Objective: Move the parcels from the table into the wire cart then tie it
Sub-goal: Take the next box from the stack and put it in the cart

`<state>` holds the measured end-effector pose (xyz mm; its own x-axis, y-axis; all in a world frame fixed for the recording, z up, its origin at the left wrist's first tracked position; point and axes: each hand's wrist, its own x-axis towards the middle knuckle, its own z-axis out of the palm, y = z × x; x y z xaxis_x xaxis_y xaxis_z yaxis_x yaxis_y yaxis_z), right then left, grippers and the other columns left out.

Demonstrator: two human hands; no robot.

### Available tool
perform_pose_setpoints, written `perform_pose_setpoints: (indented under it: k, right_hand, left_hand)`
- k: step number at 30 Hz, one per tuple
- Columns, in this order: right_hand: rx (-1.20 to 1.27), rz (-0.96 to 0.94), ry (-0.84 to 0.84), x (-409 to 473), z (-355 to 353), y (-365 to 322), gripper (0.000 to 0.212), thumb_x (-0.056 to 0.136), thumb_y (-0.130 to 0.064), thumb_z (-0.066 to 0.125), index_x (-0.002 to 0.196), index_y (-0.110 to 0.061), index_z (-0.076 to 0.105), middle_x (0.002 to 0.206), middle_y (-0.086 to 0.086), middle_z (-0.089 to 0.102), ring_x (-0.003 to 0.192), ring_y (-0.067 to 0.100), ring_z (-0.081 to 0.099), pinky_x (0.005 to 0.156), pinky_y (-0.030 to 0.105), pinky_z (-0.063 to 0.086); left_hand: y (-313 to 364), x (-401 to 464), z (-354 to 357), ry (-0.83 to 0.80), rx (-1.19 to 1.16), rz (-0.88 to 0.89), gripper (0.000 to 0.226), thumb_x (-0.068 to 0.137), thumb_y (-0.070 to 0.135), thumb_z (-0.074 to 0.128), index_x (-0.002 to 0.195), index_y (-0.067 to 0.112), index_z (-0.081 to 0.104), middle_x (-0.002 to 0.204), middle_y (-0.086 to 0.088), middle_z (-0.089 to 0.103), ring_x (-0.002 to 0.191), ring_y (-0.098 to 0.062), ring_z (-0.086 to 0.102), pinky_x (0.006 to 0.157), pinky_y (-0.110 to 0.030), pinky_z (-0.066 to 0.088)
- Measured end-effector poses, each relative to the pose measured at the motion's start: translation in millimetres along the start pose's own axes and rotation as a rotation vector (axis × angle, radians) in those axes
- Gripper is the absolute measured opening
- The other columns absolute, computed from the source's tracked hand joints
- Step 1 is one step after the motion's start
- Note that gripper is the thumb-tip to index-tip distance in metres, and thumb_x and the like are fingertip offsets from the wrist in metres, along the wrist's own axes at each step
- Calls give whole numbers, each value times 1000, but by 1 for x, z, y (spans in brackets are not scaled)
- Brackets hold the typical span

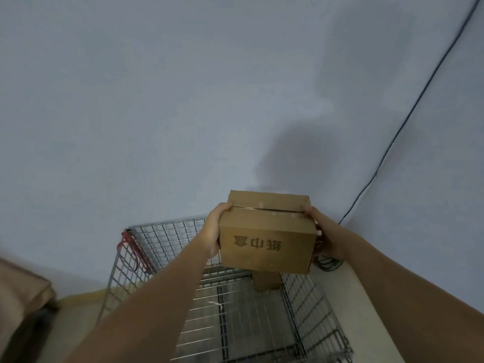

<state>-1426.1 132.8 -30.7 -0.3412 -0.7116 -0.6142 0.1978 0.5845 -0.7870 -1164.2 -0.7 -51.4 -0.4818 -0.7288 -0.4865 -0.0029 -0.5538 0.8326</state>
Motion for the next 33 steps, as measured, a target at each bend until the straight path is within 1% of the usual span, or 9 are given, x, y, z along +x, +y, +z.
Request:
perform_pose_setpoints:
  k: [2,6,10,15,18,22,26,29,33]
  right_hand:
    - [-26,27,-35,32,1,-5,65,78,-72,69,123,-26,58,125,13,60,108,39,66,77,48,63]
    - [-28,59,-28,98,13,5,56,82,-70,67,123,-33,58,124,11,61,107,37,64,74,46,62]
    - [21,150,14,161,30,48,61,80,-70,68,128,-33,59,118,8,68,104,33,67,74,43,61]
    - [65,257,17,248,51,117,64,82,-70,66,133,-31,59,116,4,71,101,29,69,74,43,61]
    - [111,340,3,304,64,171,71,79,-74,66,132,-28,61,114,8,73,98,30,71,75,44,61]
    - [259,511,-34,370,90,246,72,62,-76,74,115,-29,62,115,10,71,104,35,69,75,44,62]
    - [344,601,-55,433,117,321,62,82,-66,70,126,-22,63,122,16,70,109,37,68,90,55,59]
    - [425,644,-87,472,130,370,61,88,-63,65,125,-15,67,123,24,70,112,42,68,98,63,53]
    - [651,717,-106,511,144,410,60,91,-52,69,128,-5,63,127,26,65,106,45,71,89,61,58]
  left_hand:
    - [0,33,-9,6,10,-13,45,86,57,63,114,22,68,101,-10,74,85,-26,72,76,-39,57]
    - [-10,89,-20,64,-22,-75,32,84,57,67,98,29,71,94,-6,74,79,-24,72,71,-38,58]
    - [-38,148,-36,152,-24,-245,55,81,68,64,105,20,72,99,-12,74,90,-32,70,84,-49,57]
    - [-105,224,-71,433,-111,-366,66,81,77,51,82,14,68,70,-9,74,66,-29,72,64,-38,58]
    - [-167,270,-97,598,-80,-379,69,81,77,50,98,12,68,92,-11,75,93,-32,70,84,-45,55]
    - [-251,312,-129,815,105,-248,47,80,70,50,80,25,64,90,-7,66,95,-30,63,91,-52,53]
    - [-321,357,-154,963,-44,-331,91,62,93,53,119,22,57,109,-4,60,104,-30,59,94,-54,51]
    - [-369,390,-167,937,-223,-299,95,67,82,67,134,20,45,121,-6,58,109,-29,58,98,-56,51]
    - [-422,424,-173,732,-69,-208,67,76,45,84,129,25,47,125,-1,62,107,-20,62,86,-43,55]
